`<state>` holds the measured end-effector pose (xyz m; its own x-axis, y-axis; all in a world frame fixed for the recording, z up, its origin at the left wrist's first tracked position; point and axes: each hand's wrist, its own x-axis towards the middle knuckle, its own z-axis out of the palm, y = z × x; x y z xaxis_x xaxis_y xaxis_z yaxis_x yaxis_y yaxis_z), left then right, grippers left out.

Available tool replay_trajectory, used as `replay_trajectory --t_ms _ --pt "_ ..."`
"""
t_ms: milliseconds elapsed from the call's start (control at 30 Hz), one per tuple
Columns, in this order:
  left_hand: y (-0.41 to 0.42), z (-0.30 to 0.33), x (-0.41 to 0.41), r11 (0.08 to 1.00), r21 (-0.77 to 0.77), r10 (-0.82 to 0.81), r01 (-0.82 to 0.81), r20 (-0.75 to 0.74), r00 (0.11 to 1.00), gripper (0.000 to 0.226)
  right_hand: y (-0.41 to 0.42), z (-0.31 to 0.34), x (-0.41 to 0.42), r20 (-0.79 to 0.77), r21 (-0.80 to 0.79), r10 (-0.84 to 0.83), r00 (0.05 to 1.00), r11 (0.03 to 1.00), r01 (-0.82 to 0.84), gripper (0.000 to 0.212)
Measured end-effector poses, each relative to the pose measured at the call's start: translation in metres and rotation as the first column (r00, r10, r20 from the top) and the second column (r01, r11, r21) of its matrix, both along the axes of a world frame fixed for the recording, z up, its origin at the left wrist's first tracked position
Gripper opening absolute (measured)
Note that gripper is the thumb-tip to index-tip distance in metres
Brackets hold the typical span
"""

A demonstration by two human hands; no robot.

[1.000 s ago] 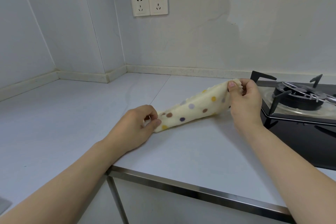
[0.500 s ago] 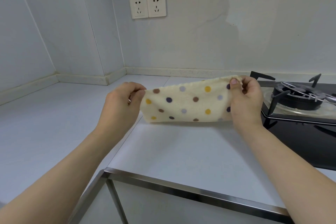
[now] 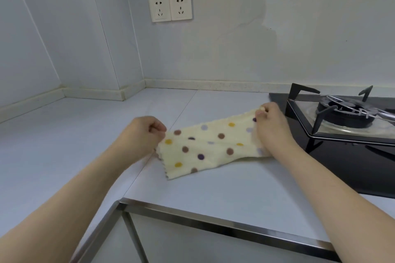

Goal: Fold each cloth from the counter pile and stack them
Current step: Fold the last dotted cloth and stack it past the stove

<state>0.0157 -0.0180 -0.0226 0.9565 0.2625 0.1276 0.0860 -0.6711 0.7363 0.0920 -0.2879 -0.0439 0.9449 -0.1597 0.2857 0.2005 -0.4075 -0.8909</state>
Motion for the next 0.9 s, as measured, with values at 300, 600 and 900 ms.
replay_trajectory --t_ms 300,600,900 --pt "-0.014 -0.020 0.002 0.957 0.289 -0.073 0.026 0.152 0.986 0.031 0.000 -0.017 0.001 0.044 -0.613 -0.013 0.999 0.789 0.037 0.011" --pt "-0.052 -0.020 -0.018 0.812 0.520 -0.412 0.264 0.192 0.891 0.013 -0.001 -0.017 -0.001 0.075 -0.633 0.025 0.997 0.774 0.028 0.015" --pt "-0.047 0.004 -0.027 0.619 0.609 -0.441 0.496 -0.254 0.861 0.023 -0.004 -0.016 0.003 0.042 -0.653 -0.003 0.999 0.757 0.029 0.011"
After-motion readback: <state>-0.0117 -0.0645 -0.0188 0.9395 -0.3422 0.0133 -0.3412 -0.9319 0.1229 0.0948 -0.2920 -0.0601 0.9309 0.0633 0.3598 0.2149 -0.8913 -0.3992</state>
